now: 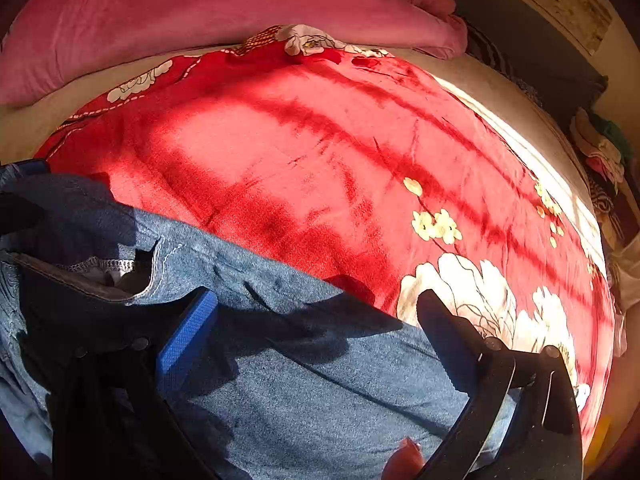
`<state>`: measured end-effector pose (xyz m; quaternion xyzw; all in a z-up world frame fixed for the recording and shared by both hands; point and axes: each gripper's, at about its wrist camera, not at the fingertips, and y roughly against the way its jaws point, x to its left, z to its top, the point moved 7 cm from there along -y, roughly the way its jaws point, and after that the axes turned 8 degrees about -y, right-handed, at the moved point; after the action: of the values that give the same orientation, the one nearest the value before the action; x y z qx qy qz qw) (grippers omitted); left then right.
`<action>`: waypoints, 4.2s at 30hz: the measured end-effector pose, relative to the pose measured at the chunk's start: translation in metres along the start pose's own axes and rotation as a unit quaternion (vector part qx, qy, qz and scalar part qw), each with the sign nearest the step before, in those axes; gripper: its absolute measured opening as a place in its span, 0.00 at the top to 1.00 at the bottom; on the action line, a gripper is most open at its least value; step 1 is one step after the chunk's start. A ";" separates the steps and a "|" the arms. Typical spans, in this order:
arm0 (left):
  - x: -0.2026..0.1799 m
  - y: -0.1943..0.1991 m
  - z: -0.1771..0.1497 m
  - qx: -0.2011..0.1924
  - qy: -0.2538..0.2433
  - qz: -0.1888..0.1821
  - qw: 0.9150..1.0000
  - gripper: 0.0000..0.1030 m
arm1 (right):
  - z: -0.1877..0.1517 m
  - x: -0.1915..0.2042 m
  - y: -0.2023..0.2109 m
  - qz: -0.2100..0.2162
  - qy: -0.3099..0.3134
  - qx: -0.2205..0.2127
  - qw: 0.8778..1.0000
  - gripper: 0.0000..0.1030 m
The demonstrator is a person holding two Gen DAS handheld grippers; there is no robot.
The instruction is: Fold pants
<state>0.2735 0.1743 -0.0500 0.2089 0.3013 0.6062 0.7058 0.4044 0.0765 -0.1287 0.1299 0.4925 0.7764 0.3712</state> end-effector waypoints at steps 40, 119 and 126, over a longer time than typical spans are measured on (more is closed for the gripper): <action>-0.097 0.097 -0.084 0.035 -0.127 0.035 0.991 0.80 | -0.176 0.074 0.203 0.172 -0.077 -0.102 0.977 0.91; -0.212 0.088 -0.121 0.064 -0.136 -0.117 0.982 0.53 | -0.230 -0.064 0.235 0.096 -0.311 -0.128 0.937 0.24; -0.251 0.030 -0.130 0.109 -0.128 -0.150 0.974 0.63 | -0.178 -0.100 0.191 0.036 -0.273 -0.078 0.958 0.19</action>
<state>0.1422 -0.0761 -0.0816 0.3126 0.3004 0.4251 0.7945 0.2870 -0.1589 -0.0339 0.3250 0.3051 0.7605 0.4720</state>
